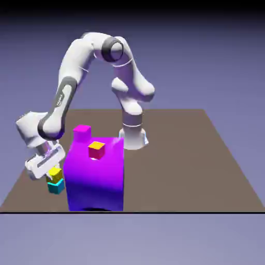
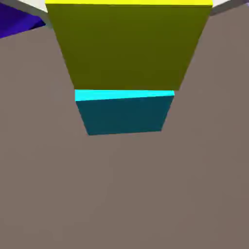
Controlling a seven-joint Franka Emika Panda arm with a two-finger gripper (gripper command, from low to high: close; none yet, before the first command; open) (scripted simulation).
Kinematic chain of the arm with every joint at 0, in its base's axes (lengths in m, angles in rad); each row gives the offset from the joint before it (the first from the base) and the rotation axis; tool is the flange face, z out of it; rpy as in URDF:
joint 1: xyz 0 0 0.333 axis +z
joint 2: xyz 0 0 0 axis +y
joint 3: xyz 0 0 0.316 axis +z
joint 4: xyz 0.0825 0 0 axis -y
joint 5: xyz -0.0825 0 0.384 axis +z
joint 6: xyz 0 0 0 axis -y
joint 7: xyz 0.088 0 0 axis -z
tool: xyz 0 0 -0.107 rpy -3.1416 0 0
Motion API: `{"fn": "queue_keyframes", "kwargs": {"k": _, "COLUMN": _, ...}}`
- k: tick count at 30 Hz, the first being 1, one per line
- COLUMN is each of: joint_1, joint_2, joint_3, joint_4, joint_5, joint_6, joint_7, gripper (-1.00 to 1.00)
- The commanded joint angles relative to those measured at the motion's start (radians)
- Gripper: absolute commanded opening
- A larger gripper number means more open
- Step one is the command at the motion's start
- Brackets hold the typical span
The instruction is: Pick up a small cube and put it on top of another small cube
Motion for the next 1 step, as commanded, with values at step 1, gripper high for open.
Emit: {"fn": "queue_keyframes", "kwargs": {"k": 1, "joint_1": -0.001, "joint_2": -0.036, "joint_3": -0.014, "joint_4": 0.005, "joint_5": -0.024, "joint_6": -0.04, "joint_7": 0.018, "gripper": 1.0}}
